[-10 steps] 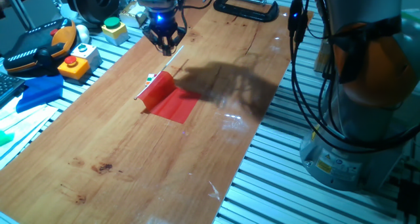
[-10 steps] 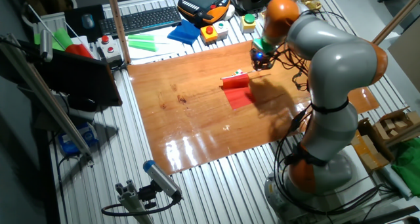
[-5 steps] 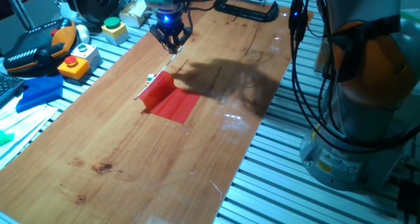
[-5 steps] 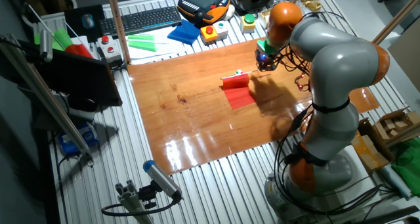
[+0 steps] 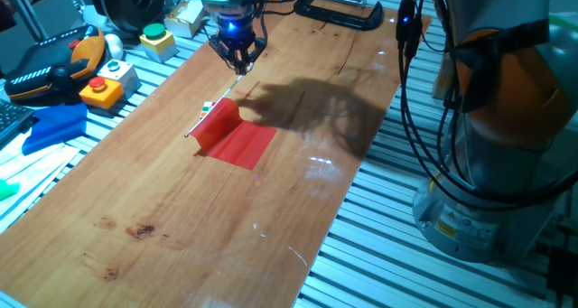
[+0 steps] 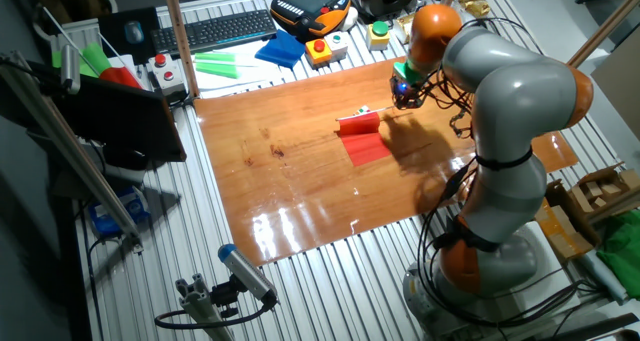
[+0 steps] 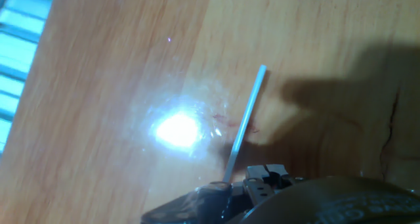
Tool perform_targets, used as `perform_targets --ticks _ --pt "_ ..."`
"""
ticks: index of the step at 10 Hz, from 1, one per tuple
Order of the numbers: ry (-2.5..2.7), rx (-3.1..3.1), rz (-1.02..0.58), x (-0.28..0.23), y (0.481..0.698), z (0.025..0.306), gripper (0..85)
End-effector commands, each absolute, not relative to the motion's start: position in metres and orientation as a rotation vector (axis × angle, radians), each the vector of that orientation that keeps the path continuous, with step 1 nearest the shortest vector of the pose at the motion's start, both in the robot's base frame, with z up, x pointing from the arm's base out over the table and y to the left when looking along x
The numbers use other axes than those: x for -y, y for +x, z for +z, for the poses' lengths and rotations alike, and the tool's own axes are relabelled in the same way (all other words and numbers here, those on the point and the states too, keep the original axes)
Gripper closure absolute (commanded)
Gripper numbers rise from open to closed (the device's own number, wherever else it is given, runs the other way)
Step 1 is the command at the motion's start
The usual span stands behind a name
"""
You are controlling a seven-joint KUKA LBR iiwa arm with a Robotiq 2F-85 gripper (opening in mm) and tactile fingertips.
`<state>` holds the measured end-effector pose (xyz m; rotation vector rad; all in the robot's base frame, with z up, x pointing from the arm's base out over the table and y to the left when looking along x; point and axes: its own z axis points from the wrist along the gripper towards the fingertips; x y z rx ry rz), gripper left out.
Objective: Wave the flag
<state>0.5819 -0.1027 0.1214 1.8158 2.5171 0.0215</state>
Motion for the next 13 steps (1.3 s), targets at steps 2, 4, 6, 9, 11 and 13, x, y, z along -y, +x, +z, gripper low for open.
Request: perform_targets --ticks 2,4,6,9,11,13 --pt "1.915 -2.449 -0.002 0.103 0.582 0.121 84.3" --pt "1.935 -2.439 0.004 0.103 0.582 0.121 84.3" --pt "1.931 -2.433 0.001 0.103 0.582 0.121 84.3" --pt "1.951 -2.366 -0.009 0.114 0.586 0.121 84.3" --pt "2.0 -2.293 0.007 0.124 0.588 0.118 83.0" --pt "2.074 -2.213 0.03 0.133 0.591 0.117 64.0"
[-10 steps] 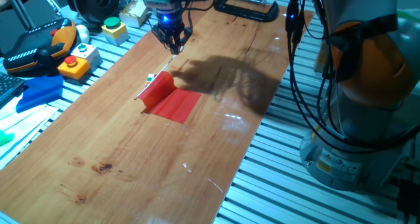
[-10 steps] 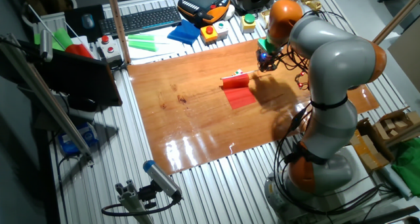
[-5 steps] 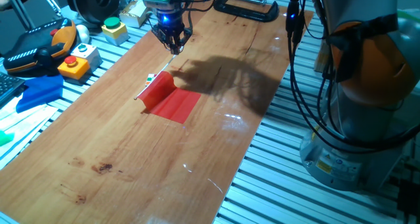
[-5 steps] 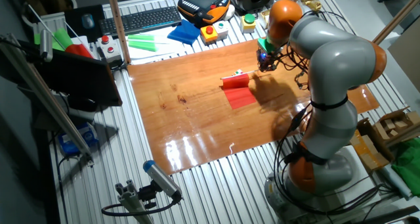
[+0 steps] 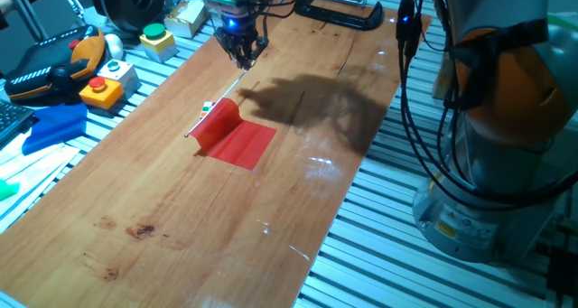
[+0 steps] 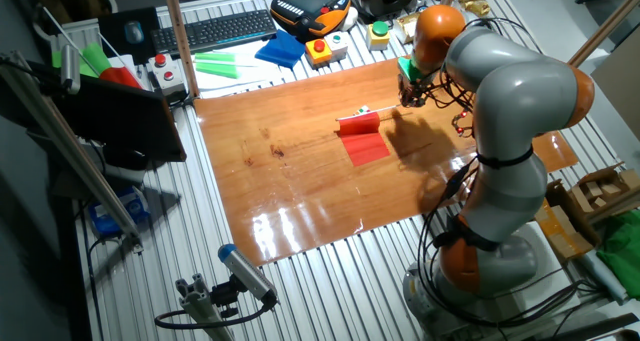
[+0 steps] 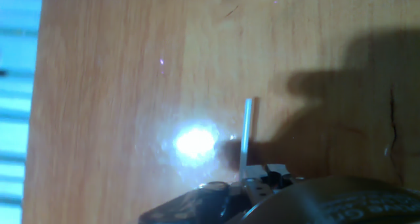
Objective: Wave the flag
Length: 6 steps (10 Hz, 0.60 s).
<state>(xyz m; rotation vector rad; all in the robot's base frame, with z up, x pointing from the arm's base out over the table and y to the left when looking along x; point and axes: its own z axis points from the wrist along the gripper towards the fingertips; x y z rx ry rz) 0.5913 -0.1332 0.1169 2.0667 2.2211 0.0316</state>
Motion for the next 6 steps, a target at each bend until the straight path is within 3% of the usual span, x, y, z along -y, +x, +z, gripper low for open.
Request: perform_targets --ticks 1,3,6 --pt "2.106 -2.188 0.031 0.1359 0.592 0.1173 50.0" --pt "2.138 -2.173 0.028 0.1373 0.5939 0.1154 37.3" --pt "2.138 -2.173 0.025 0.1392 0.5967 0.1095 34.7"
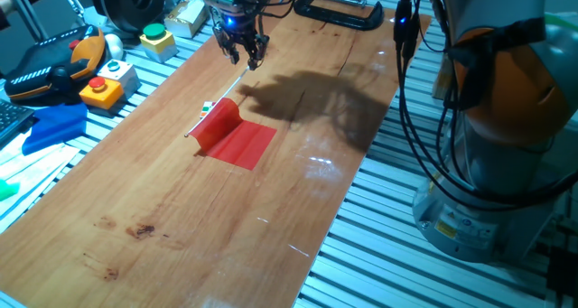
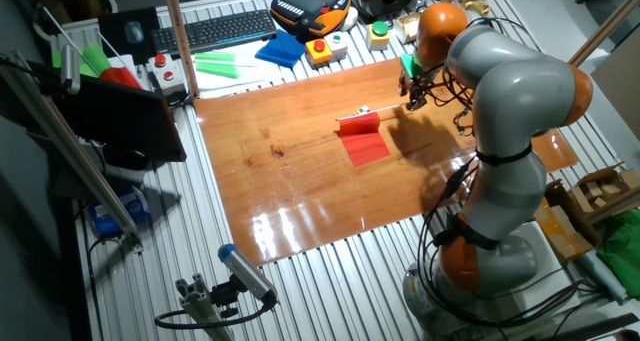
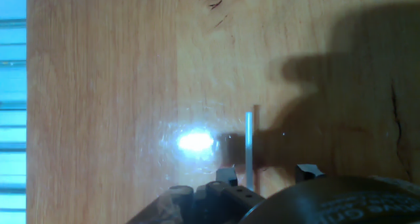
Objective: Wave the flag
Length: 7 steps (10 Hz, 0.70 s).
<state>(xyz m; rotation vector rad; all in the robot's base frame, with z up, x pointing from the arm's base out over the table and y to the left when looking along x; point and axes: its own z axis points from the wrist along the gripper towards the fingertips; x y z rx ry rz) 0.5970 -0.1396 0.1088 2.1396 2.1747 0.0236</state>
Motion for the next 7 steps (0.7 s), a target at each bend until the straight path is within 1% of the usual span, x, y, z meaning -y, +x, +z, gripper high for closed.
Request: perform_targets --ticks 1,7 --pt "2.146 -2.18 0.03 0.141 0.598 0.106 34.7" --pt "2.165 -2.197 0.037 0.149 0.6 0.089 37.0"
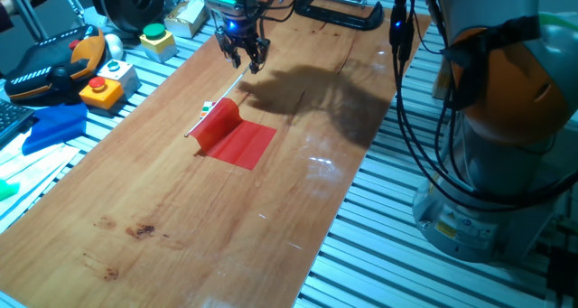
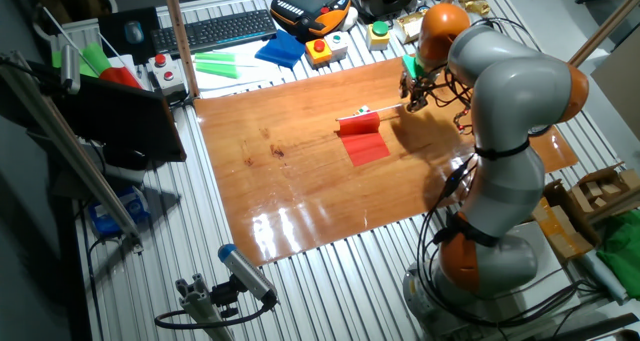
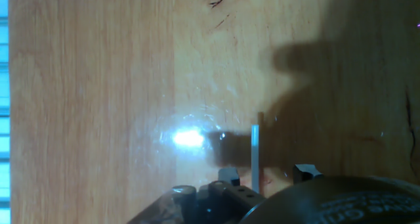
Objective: Wave the flag
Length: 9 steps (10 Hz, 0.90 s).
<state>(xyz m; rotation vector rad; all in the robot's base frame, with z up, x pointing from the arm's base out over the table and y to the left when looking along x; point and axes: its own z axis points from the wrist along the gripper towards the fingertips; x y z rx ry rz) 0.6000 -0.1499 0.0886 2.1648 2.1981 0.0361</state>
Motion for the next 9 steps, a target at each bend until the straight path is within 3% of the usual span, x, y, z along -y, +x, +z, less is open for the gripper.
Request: perform_targets --ticks 1,9 --pt "2.166 -2.199 0.037 0.151 0.6 0.087 37.0" --pt "2.17 -2.218 0.035 0.155 0.603 0.075 42.3"
